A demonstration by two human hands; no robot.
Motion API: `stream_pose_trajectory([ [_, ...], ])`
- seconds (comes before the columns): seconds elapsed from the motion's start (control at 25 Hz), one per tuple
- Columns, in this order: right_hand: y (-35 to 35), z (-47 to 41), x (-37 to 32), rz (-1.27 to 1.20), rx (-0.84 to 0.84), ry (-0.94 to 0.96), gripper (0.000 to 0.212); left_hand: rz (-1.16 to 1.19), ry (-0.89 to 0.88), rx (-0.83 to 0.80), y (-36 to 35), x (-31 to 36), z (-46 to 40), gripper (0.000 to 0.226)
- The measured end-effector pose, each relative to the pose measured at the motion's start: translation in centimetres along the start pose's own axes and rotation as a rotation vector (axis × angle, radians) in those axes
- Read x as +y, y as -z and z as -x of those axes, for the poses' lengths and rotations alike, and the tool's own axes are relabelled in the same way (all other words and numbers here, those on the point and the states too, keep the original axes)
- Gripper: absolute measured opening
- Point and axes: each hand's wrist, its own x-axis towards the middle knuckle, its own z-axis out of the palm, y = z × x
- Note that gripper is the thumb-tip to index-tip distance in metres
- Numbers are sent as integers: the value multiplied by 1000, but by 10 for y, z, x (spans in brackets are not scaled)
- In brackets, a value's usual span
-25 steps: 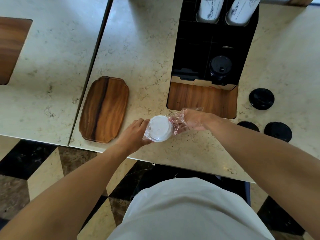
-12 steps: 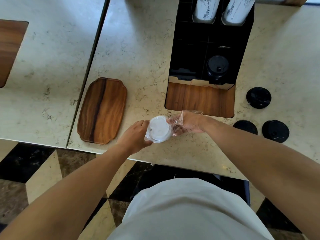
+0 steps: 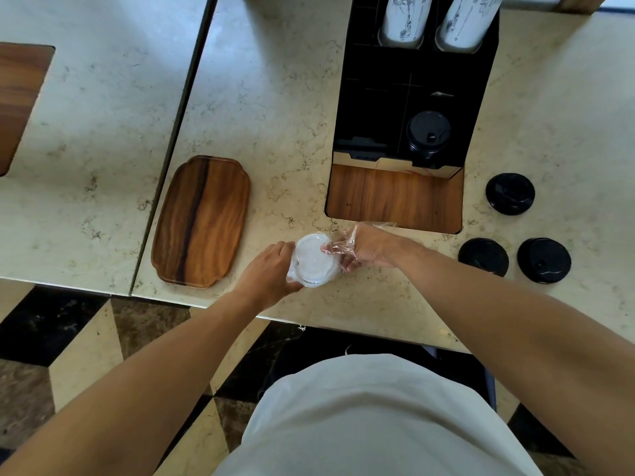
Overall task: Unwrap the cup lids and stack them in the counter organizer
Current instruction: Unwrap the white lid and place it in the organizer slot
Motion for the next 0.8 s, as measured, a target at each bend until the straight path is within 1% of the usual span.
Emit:
stream_pose_trajectory([
  [0.08, 1, 1, 0, -5, -37, 7, 24, 0, -9, -12, 2, -3, 1, 80],
  [0.16, 7, 3, 1, -62, -75, -5, 17, 1, -27, -26, 5, -5, 2, 78],
  [0.24, 12, 4, 3, -98, -80, -42, 23, -2, -45, -67, 8, -6, 2, 79],
  [0.36, 20, 7, 6, -83, -78, -96, 33, -56, -48, -180, 8, -6, 4, 81],
  [0.4, 23, 9, 7, -81, -74, -105, 30, -79, -51, -205, 8, -7, 5, 80],
  [0.48, 29, 12, 7, -106, -66, -121, 17, -96, -52, -224, 7, -9, 7, 78],
  [0.56, 37, 15, 8, -154, -77, -142, 14, -87, -48, -219, 7, -12, 9, 77],
  [0.64, 46, 19, 10, -196, -103, -146, 24, -78, -46, -219, 8, -16, 10, 76],
  [0.72, 58, 23, 13, -236, -105, -155, 42, -73, -40, -209, 9, -19, 11, 75],
  [0.8, 68, 27, 15, -240, -108, -168, 49, -70, -35, -200, 10, -22, 11, 74],
])
